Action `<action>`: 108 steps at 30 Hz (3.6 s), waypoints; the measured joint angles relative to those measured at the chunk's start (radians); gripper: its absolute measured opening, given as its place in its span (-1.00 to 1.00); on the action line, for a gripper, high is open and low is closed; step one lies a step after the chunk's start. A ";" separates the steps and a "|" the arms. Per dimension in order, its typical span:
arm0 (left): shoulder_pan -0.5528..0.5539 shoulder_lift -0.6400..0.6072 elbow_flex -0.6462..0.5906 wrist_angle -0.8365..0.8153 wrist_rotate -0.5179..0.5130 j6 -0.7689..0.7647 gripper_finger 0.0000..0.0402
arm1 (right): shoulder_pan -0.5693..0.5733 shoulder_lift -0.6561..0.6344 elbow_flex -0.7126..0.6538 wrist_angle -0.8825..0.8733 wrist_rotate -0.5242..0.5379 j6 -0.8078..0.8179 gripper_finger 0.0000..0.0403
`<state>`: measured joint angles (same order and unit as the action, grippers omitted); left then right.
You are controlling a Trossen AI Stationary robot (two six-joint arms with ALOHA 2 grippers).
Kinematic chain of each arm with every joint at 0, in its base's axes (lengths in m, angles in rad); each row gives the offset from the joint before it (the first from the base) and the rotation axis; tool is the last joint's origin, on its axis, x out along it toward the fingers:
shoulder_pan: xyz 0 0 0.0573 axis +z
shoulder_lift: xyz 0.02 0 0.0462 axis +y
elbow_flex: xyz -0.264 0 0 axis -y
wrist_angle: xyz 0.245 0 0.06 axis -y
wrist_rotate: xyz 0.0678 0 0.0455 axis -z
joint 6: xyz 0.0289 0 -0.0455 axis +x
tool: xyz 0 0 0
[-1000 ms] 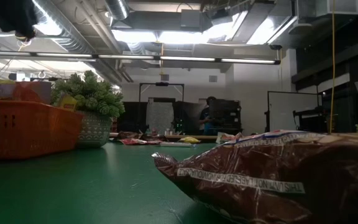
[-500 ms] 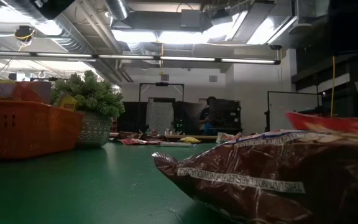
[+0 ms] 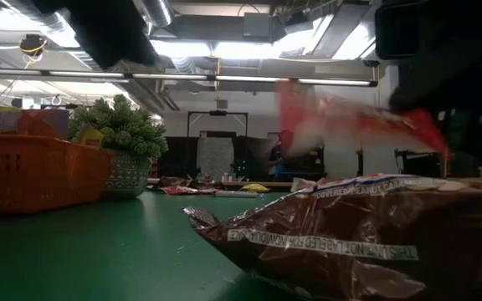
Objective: Sort candy
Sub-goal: Put the red candy into the blue basket
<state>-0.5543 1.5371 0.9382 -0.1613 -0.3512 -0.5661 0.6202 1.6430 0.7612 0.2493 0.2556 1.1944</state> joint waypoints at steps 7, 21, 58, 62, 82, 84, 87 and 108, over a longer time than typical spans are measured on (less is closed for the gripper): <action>0.064 0.053 0.000 0.078 0.087 -0.002 -0.22 | -0.034 0.000 0.000 0.009 0.005 -0.033 -1.00; 0.105 0.169 0.000 0.316 0.163 -0.007 -0.22 | -0.040 0.000 0.000 0.048 0.084 -0.078 -1.00; 0.142 0.175 0.000 0.358 0.204 0.064 -0.97 | -0.060 0.000 0.000 0.109 0.171 -0.154 -1.00; 0.142 0.175 0.000 0.357 0.204 0.064 -0.96 | -0.059 0.000 0.000 0.109 0.171 -0.154 -1.00; 0.134 0.025 0.000 0.062 0.636 0.024 -1.00 | -0.058 0.000 0.000 0.054 0.126 -0.156 -0.08; 0.121 -0.030 0.000 -0.084 0.726 -0.028 -1.00 | -0.058 0.000 0.000 0.037 0.110 -0.156 -0.05; 0.080 -0.113 0.000 -0.302 0.815 -0.121 -1.00 | -0.058 0.000 0.000 0.017 0.108 -0.156 -0.04; -0.280 -0.314 0.000 -0.879 0.656 -0.807 -1.00 | -0.058 0.000 0.000 -0.016 0.109 -0.156 -0.04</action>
<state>-0.8343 1.2236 0.9386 -1.0406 0.3051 -1.3728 0.5625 1.6432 0.7612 0.2328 0.3649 1.0382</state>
